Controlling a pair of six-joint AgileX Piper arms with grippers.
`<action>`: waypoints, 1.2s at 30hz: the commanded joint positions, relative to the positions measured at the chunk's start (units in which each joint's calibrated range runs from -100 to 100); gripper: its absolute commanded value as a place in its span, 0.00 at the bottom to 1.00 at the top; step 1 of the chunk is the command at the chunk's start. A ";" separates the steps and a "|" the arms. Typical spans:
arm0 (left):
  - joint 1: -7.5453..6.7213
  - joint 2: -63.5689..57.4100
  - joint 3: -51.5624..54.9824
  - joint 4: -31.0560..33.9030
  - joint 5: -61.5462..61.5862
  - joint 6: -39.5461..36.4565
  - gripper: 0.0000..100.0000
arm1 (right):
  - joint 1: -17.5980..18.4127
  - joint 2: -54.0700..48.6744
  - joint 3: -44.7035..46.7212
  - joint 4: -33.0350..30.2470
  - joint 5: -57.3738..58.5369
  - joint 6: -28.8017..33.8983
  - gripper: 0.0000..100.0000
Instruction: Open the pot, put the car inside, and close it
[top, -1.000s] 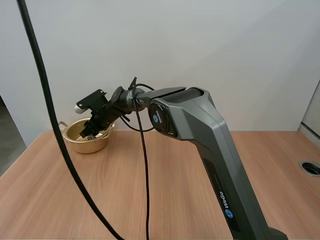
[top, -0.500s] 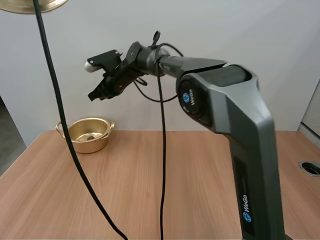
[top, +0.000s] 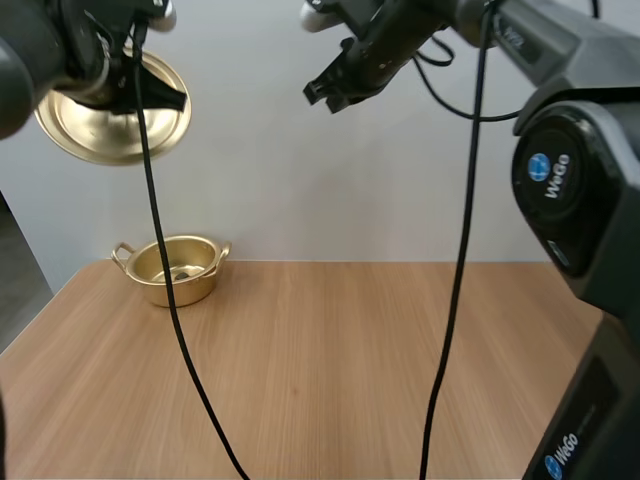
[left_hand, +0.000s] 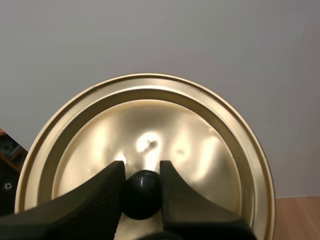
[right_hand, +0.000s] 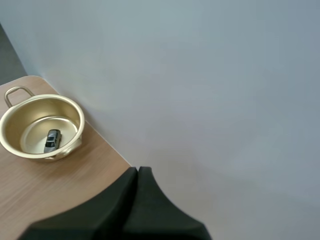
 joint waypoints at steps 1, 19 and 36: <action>0.03 9.85 9.94 -0.31 -17.33 -0.03 0.00 | -5.87 -11.26 0.06 0.09 6.02 -0.01 0.00; 0.03 37.99 2.05 -4.09 -11.14 5.21 0.00 | -9.46 -31.91 0.06 -5.94 6.86 -0.06 0.00; 0.46 51.81 -16.67 -8.37 13.57 12.39 0.00 | -9.46 -35.66 0.06 -8.48 10.56 1.07 0.00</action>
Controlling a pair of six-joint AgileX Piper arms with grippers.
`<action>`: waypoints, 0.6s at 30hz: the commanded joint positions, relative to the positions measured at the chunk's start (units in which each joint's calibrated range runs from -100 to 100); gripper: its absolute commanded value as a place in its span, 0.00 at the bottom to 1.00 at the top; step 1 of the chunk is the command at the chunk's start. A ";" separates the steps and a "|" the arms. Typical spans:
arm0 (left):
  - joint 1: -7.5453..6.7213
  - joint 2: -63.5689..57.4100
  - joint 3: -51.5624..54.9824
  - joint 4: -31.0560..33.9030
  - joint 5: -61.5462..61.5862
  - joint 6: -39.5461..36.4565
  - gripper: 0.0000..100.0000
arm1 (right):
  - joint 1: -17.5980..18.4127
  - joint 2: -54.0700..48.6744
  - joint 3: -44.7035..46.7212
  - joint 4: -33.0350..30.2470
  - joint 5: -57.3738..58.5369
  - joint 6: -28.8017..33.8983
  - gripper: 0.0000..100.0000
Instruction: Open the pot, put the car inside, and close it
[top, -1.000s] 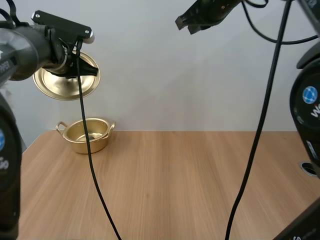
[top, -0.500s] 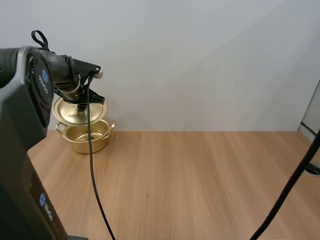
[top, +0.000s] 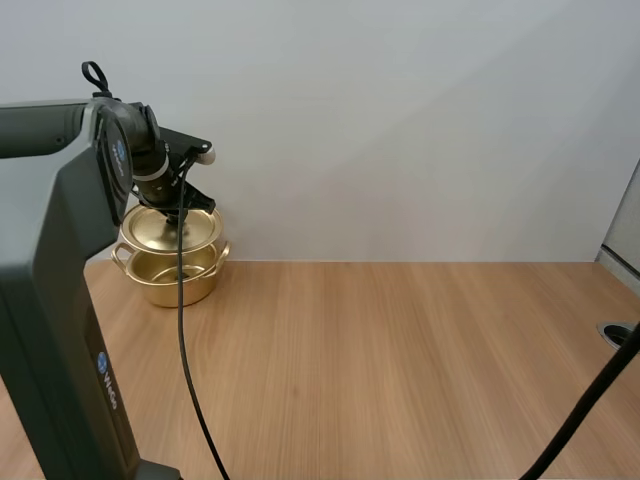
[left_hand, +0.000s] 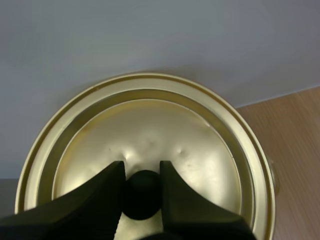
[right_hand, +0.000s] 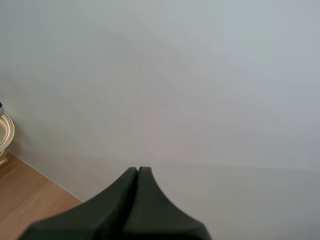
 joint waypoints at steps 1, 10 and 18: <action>0.38 1.80 -1.91 -0.62 2.26 0.40 0.00 | 0.00 -0.72 0.06 -0.41 0.00 0.20 0.00; 1.67 5.77 -2.28 -2.53 3.98 2.88 0.00 | 0.00 -0.70 0.06 -1.89 0.00 1.34 0.00; 1.85 7.56 -2.28 -9.56 7.17 6.69 0.00 | 0.00 -0.70 0.06 -1.78 0.00 1.46 0.00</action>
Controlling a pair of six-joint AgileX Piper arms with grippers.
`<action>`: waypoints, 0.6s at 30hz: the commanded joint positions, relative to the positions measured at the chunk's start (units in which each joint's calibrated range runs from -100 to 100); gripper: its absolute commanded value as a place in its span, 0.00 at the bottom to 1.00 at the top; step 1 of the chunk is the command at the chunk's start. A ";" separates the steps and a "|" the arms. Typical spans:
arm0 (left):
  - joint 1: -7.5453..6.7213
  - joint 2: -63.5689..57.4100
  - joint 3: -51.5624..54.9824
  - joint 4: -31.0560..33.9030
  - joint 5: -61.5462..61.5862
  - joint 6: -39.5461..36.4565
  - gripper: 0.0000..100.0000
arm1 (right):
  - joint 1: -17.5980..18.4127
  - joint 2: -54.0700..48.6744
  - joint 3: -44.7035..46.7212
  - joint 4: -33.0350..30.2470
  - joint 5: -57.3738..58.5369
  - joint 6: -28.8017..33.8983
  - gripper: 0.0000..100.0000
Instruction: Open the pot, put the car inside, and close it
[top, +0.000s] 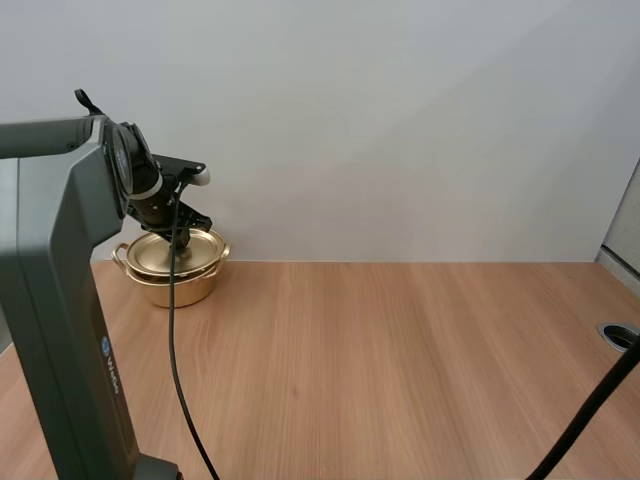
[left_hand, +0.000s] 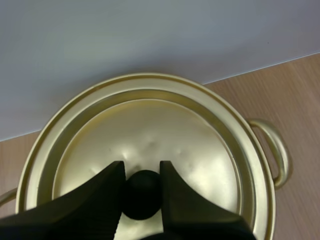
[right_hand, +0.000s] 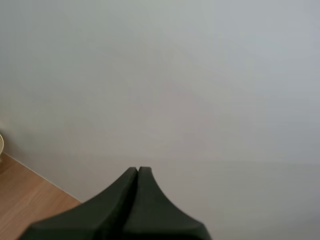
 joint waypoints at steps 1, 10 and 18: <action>0.02 0.48 -0.02 -0.10 -0.07 -0.16 0.00 | 0.00 0.02 0.06 -0.08 0.00 0.10 0.00; 0.02 1.53 -0.02 0.18 -1.13 -0.36 0.00 | 0.00 0.02 0.06 -0.08 0.00 0.10 0.00; 0.02 1.53 -0.02 -5.41 3.45 2.78 0.94 | 0.00 0.13 0.06 -0.09 0.00 -0.16 0.00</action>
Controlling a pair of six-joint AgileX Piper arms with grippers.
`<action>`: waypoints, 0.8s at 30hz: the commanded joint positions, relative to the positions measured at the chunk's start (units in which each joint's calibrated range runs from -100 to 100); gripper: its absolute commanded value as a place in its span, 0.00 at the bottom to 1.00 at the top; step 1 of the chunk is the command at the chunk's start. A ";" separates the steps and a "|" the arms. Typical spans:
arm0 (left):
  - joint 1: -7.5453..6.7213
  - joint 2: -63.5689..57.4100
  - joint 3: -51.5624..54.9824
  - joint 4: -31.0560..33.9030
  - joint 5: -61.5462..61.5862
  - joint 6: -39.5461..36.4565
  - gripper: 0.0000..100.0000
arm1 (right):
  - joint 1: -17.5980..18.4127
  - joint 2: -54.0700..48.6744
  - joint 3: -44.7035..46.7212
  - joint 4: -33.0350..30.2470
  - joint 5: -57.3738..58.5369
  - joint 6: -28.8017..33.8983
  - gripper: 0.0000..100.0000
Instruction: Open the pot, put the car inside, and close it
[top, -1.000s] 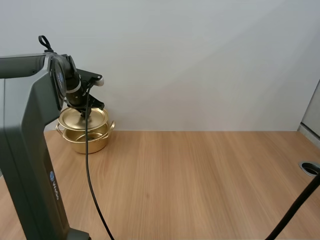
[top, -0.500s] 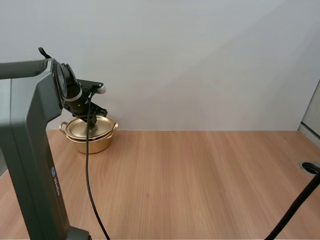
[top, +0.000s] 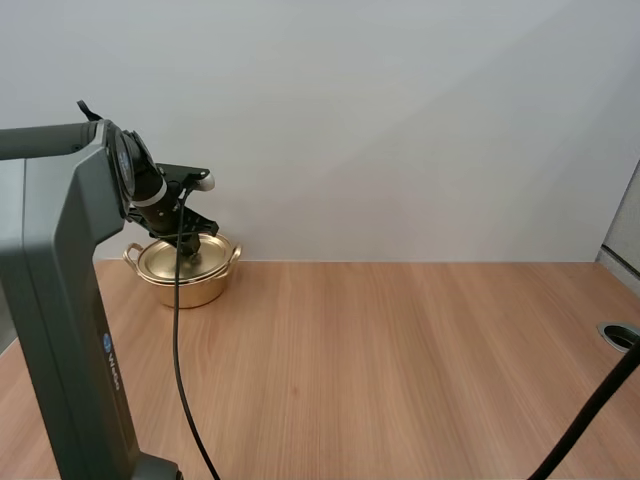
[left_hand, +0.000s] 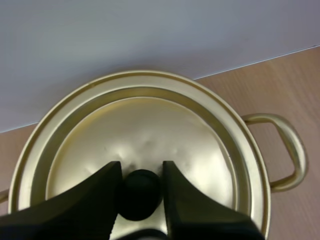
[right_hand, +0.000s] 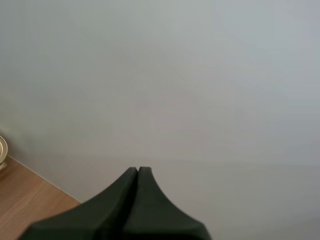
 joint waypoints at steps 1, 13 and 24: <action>0.02 -0.32 -0.02 -0.44 0.32 -0.04 1.00 | 0.00 0.25 0.06 -0.09 0.00 -0.03 0.00; 0.02 -16.95 -0.02 -4.72 -4.06 -4.25 1.00 | 0.00 0.39 2.74 0.60 0.00 -0.03 0.00; 0.02 -58.03 15.95 -36.86 -6.72 4.98 1.00 | 0.00 -4.51 31.30 3.22 -31.93 0.48 0.00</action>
